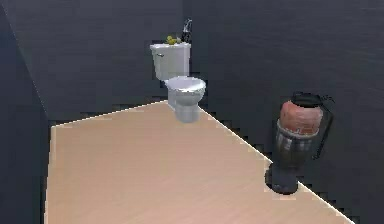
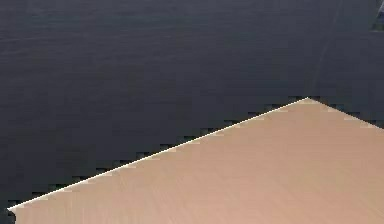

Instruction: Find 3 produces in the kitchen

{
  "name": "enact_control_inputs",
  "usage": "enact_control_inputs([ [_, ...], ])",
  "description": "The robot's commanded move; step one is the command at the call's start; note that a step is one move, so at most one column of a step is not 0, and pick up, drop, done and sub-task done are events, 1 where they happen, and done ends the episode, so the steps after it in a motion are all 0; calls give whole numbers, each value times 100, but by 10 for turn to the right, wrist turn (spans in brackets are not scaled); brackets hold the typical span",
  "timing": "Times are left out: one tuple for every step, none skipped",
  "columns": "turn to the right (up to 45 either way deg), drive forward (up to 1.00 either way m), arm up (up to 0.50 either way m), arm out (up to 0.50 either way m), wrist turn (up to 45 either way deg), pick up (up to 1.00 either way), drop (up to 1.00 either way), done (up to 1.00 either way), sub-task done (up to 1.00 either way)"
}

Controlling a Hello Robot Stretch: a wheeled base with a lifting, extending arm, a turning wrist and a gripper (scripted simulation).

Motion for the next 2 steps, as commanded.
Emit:
enact_control_inputs([
  [450, 0, 0, 0, 0, 0, 0, 0, 0],
  [450, 0, 0, 0, 0, 0, 0, 0, 0],
])
